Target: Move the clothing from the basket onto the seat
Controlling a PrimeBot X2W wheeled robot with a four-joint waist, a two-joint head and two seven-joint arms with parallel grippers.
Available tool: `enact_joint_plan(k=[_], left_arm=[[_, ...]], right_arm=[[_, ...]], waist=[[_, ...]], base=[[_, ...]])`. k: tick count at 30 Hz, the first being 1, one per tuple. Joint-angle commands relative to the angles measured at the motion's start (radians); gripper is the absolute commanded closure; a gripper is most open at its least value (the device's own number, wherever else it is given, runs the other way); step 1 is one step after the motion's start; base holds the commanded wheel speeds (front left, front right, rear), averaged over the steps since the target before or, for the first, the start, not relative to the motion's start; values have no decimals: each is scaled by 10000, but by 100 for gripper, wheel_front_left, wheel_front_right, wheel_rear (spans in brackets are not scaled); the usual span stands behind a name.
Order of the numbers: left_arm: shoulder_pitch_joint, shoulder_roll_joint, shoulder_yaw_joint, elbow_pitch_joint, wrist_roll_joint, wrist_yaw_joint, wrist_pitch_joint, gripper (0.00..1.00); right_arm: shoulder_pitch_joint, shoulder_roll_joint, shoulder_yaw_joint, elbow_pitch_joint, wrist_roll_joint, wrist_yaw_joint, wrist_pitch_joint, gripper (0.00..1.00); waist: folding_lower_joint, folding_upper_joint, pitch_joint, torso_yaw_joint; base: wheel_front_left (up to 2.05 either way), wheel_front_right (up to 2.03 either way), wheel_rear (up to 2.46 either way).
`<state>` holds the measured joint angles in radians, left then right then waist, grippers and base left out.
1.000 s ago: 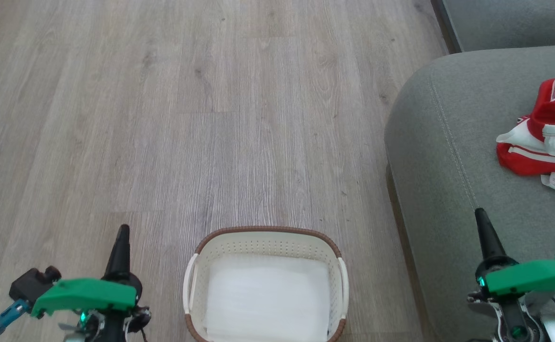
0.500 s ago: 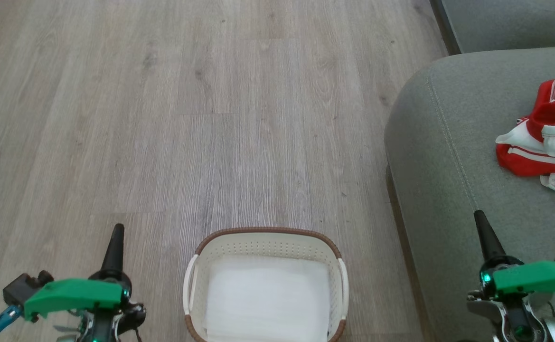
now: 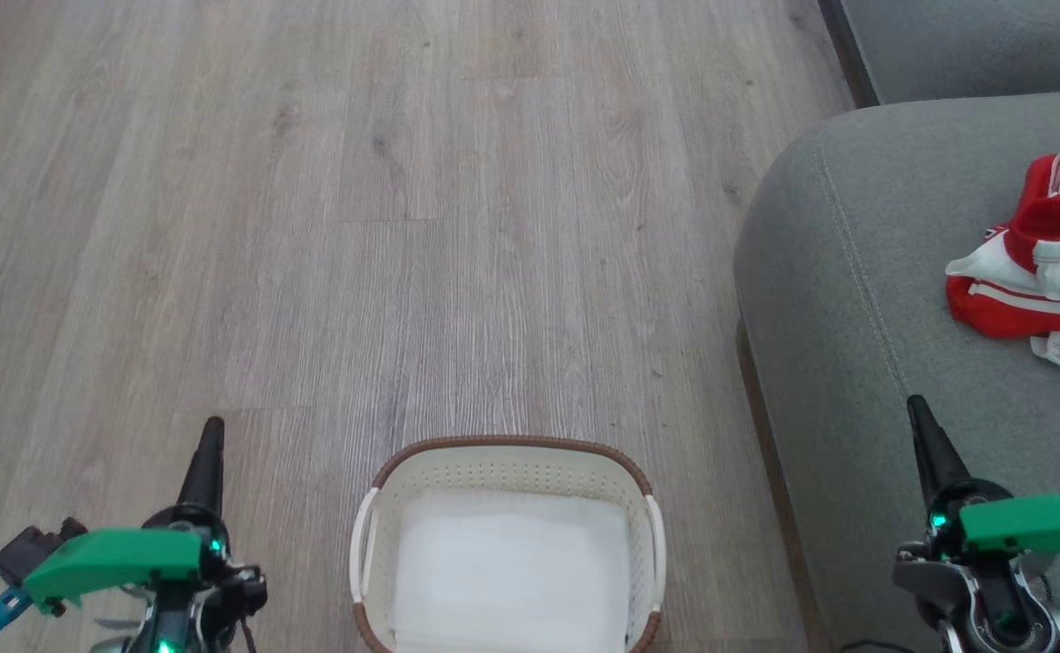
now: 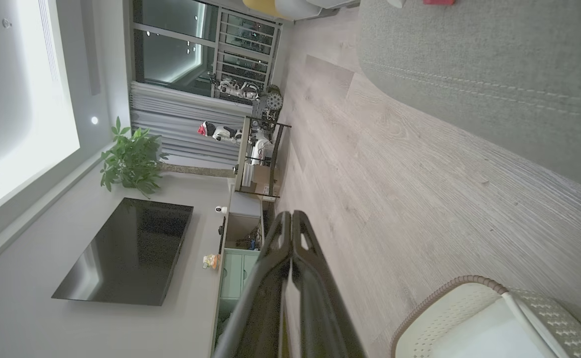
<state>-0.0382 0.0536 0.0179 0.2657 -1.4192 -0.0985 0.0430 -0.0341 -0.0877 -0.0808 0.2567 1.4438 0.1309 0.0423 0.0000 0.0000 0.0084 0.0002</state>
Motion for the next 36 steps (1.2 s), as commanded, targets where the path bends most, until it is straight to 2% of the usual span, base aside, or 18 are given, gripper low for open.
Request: enact_joint_plan(k=[1,17,36], left_arm=[[-545,99,429,-266,-253,-139,97,100],[-684,87,794,-209,-2022,-321,569,100],[-687,61,833,-208,-1998,-322,601,100]], right_arm=[[-553,19,103,-290,242,-1,85,100],[-721,242,-149,-129,1791,-2,563,100],[-725,271,-191,-126,1763,-2,598,100]], waist=[[0,0,-3,0],[0,0,-53,-2],[0,0,-53,-2]], base=[[0,0,0],[0,0,0],[0,0,0]])
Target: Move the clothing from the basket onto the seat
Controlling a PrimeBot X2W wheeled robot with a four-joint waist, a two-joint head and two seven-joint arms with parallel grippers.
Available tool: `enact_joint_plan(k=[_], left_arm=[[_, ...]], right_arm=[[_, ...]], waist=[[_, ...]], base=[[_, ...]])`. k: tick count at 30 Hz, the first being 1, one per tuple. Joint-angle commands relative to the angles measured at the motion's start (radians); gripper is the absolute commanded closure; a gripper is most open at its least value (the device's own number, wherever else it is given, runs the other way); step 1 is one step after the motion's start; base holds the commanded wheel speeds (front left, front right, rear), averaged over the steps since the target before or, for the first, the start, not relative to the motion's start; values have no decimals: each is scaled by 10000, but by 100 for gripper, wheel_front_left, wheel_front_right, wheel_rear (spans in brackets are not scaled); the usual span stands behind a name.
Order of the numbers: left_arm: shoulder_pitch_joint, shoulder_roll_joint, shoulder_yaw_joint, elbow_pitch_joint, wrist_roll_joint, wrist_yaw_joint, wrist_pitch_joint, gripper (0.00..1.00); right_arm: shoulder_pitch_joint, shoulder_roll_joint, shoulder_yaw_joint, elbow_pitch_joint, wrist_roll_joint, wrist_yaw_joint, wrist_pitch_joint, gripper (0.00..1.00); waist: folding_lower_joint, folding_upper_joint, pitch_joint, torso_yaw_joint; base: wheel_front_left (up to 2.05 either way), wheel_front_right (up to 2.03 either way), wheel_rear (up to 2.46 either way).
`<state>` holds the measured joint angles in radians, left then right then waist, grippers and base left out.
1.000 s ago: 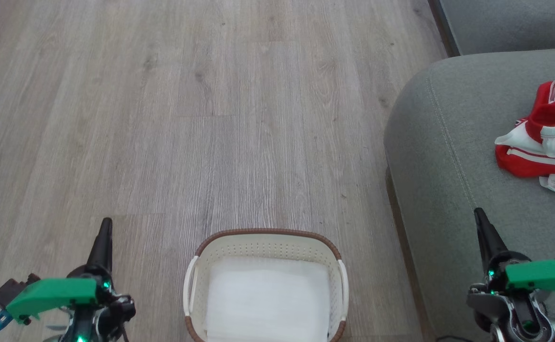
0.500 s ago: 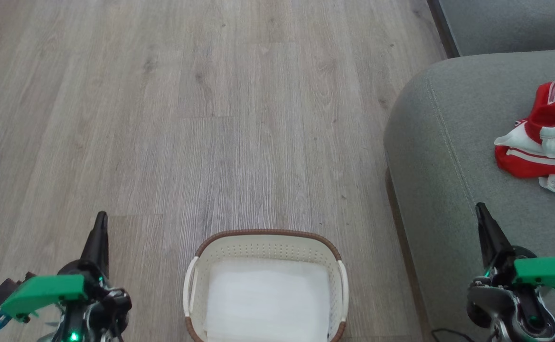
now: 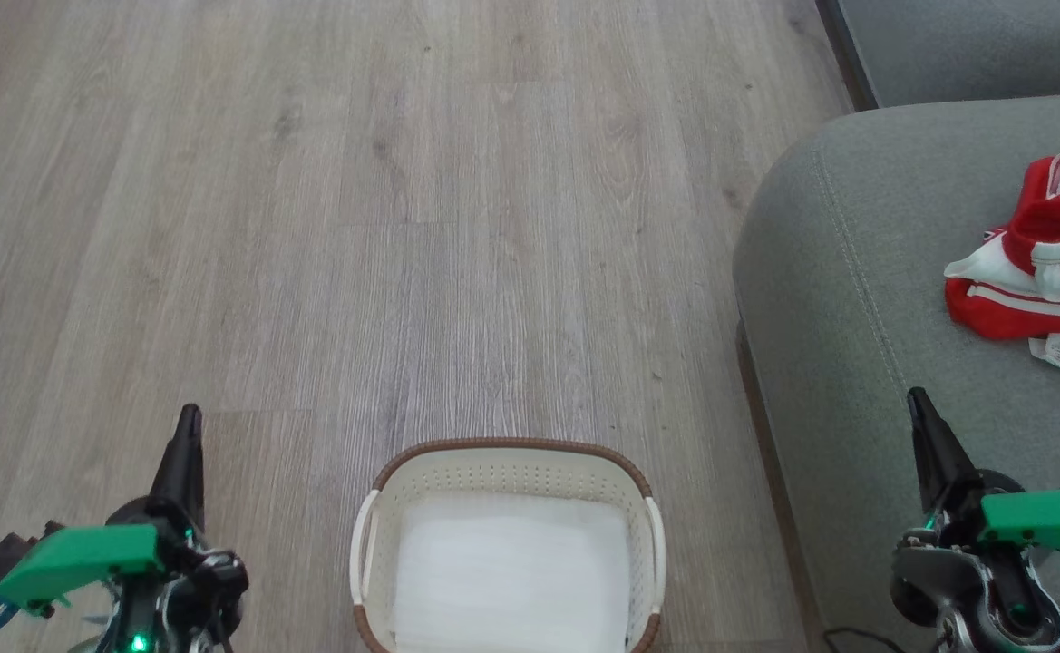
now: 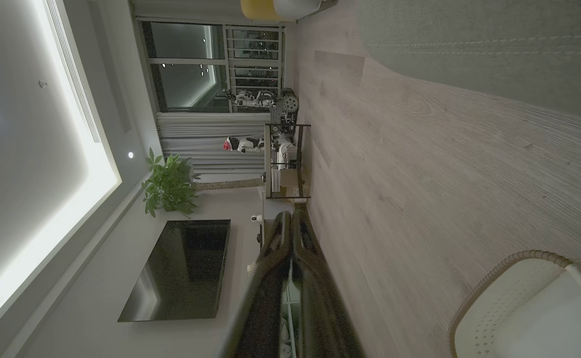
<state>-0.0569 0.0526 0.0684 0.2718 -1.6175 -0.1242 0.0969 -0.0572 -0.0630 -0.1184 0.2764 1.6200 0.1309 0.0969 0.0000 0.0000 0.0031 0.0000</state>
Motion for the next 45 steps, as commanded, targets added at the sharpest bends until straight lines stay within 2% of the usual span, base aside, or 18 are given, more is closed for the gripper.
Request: enact_joint_plan(k=[1,45], left_arm=[[-501,69,330,-269,-14,-65,63,100],[-506,26,393,-268,38,-65,113,100]], right_arm=[[-494,26,183,-324,-1,-2,53,100],[-501,73,115,-320,-57,-2,107,100]], waist=[[0,0,0,0],[0,0,0,0]], base=[[0,0,0],[0,0,0]])
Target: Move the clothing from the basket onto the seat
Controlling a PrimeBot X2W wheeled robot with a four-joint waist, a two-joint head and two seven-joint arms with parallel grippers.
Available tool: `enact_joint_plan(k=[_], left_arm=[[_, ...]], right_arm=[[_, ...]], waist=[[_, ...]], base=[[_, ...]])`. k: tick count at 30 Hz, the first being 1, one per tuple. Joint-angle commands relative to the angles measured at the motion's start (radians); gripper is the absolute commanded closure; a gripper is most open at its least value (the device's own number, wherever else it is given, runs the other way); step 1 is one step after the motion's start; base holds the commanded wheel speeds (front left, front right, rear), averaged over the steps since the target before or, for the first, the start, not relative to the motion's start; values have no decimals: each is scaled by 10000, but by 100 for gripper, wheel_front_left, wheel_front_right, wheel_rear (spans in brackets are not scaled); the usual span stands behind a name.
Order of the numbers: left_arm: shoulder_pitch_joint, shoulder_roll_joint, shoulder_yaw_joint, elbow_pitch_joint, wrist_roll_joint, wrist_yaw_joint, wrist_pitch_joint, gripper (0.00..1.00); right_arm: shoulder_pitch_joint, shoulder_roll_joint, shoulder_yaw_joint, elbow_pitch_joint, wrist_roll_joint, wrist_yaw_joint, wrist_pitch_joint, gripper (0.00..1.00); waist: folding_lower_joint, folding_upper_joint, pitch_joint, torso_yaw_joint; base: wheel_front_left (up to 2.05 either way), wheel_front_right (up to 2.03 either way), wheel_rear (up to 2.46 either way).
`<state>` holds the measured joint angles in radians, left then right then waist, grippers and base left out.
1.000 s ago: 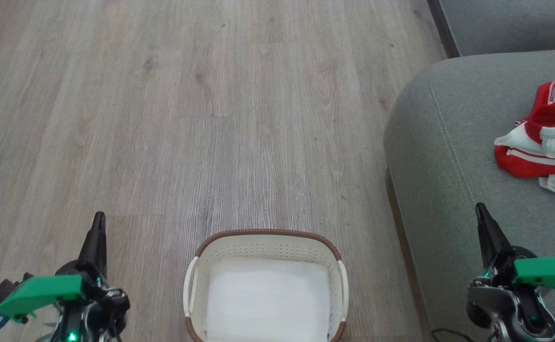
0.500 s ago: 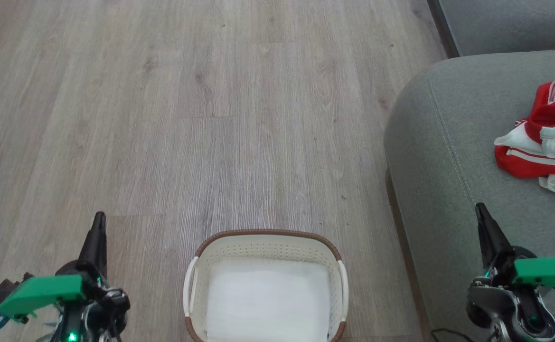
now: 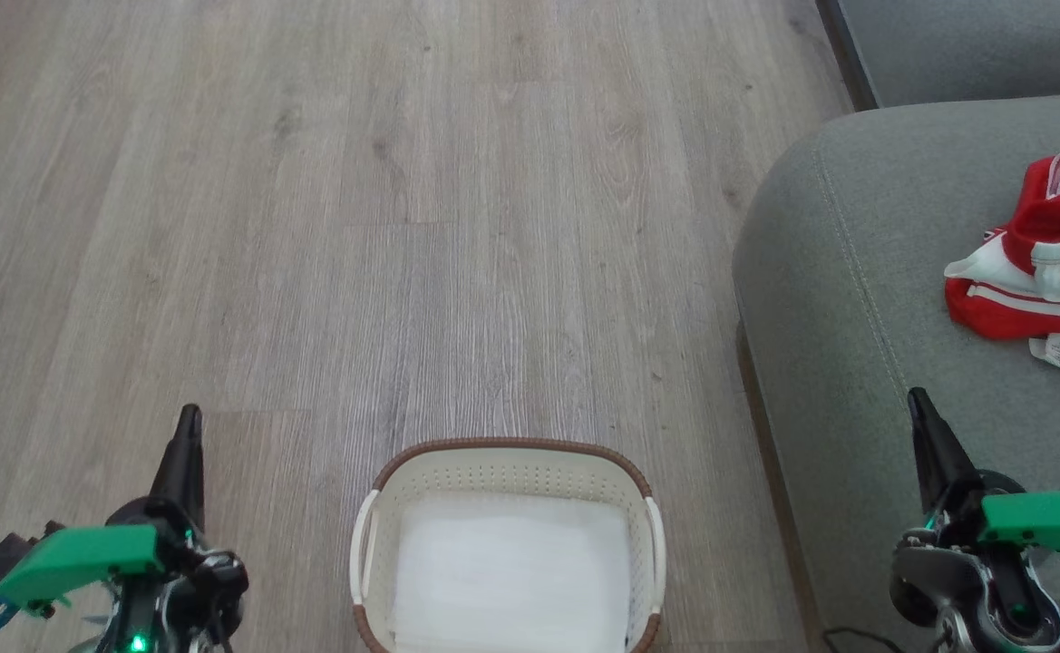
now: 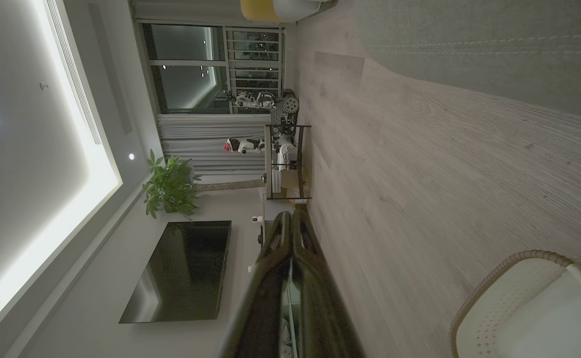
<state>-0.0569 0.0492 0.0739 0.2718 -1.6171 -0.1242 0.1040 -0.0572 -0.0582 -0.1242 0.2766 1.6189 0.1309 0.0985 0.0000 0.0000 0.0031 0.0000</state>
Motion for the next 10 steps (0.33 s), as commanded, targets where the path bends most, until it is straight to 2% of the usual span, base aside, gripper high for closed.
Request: enact_joint_plan(k=[1,10], left_arm=[[-506,60,338,-268,35,-65,43,100],[-507,53,348,-268,44,-65,51,100]], right_arm=[[-501,26,171,-322,-47,-2,93,100],[-502,33,160,-321,-56,-2,102,100]], waist=[[0,0,0,0],[0,0,0,0]], base=[[0,0,0],[0,0,0]])
